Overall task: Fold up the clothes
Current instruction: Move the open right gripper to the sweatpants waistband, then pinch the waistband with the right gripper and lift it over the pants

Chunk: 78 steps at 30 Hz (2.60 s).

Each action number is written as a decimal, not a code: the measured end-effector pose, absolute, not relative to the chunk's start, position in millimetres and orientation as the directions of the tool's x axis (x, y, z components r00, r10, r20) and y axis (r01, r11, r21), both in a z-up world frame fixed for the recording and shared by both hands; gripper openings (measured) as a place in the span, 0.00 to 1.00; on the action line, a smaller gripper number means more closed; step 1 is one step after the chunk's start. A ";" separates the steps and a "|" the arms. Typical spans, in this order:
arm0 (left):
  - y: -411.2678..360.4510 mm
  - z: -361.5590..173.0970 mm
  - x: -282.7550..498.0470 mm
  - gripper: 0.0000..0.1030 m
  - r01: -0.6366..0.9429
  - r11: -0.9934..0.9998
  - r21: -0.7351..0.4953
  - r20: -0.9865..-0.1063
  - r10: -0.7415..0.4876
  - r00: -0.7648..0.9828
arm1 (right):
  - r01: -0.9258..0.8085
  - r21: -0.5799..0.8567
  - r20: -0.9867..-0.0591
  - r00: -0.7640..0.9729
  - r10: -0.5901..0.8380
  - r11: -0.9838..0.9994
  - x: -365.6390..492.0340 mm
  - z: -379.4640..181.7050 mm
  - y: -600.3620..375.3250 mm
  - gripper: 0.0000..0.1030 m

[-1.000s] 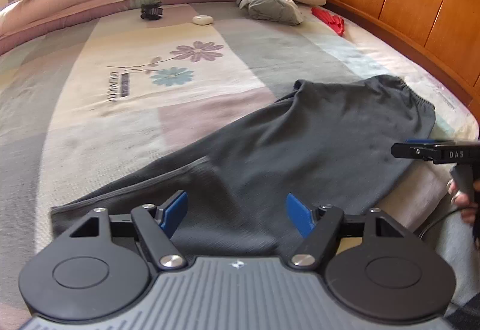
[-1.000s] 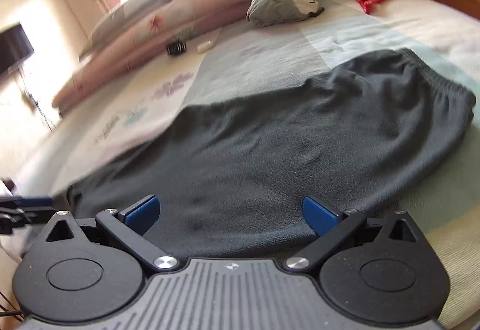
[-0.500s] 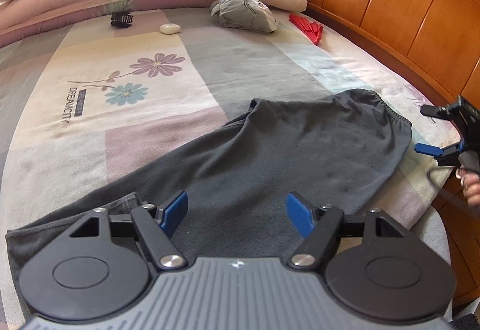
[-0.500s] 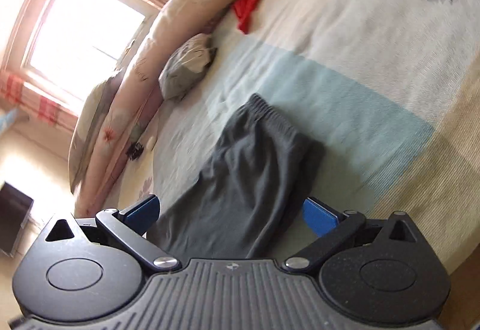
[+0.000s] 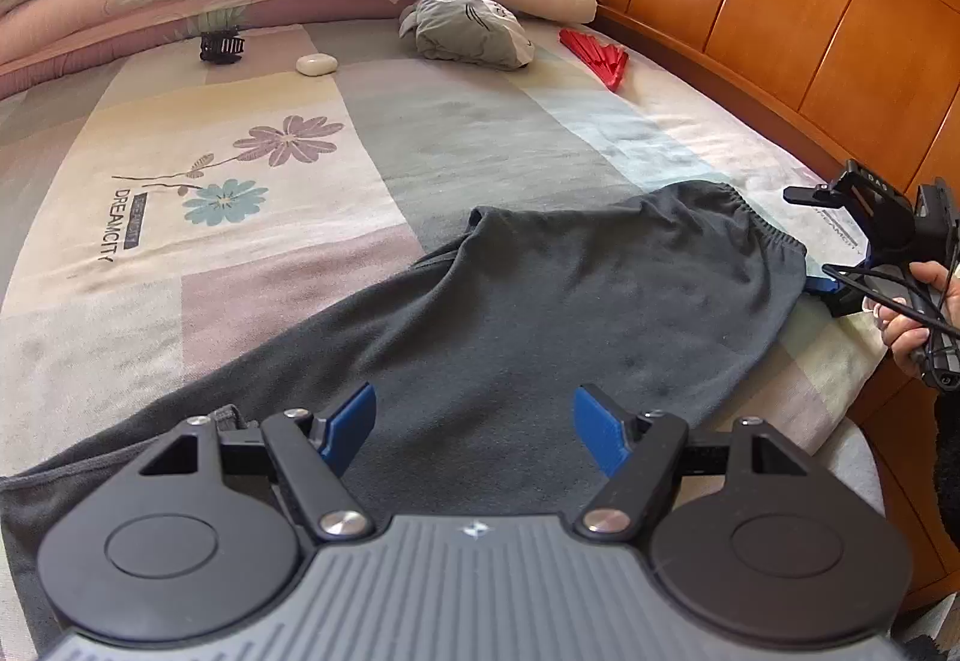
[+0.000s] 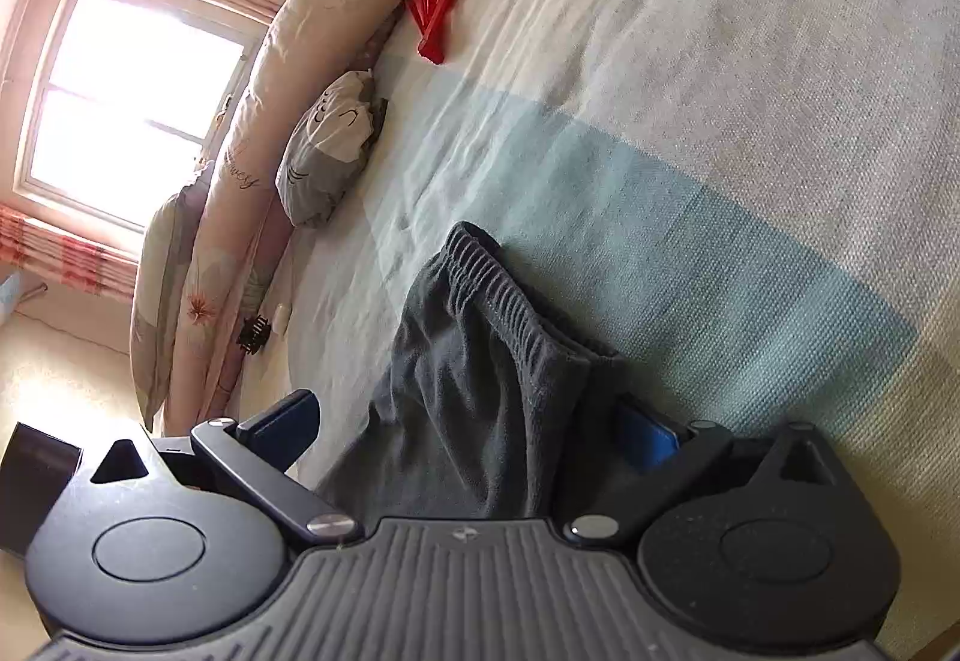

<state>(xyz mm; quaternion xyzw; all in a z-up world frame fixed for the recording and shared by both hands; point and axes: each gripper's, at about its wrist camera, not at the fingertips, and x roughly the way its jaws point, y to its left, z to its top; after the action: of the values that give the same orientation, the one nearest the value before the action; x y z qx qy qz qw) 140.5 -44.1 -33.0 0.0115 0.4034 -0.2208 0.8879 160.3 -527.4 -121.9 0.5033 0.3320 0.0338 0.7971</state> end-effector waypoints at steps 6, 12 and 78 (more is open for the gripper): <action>-40.1 -34.5 141.4 0.71 0.400 0.900 -0.174 -0.721 -0.393 0.571 | 0.232 0.813 -0.489 0.769 0.411 0.534 159.9 -121.1 -514.2 1.00; -38.2 -28.9 137.9 0.71 0.414 0.893 -0.180 -0.696 -0.412 0.588 | 0.217 0.825 -0.421 0.851 0.314 0.521 158.6 -124.8 -521.6 1.00; 51.0 -35.0 90.5 0.71 0.398 0.916 -0.057 -0.689 -0.324 0.648 | -0.092 0.167 -0.552 0.817 0.170 0.982 177.9 -37.6 -316.8 0.15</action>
<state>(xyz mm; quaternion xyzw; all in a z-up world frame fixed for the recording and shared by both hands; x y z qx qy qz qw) 90.5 51.0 -35.0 0.0499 0.3693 -0.1990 0.9064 177.9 -316.8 -37.6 0.0666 0.2949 0.0688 0.9507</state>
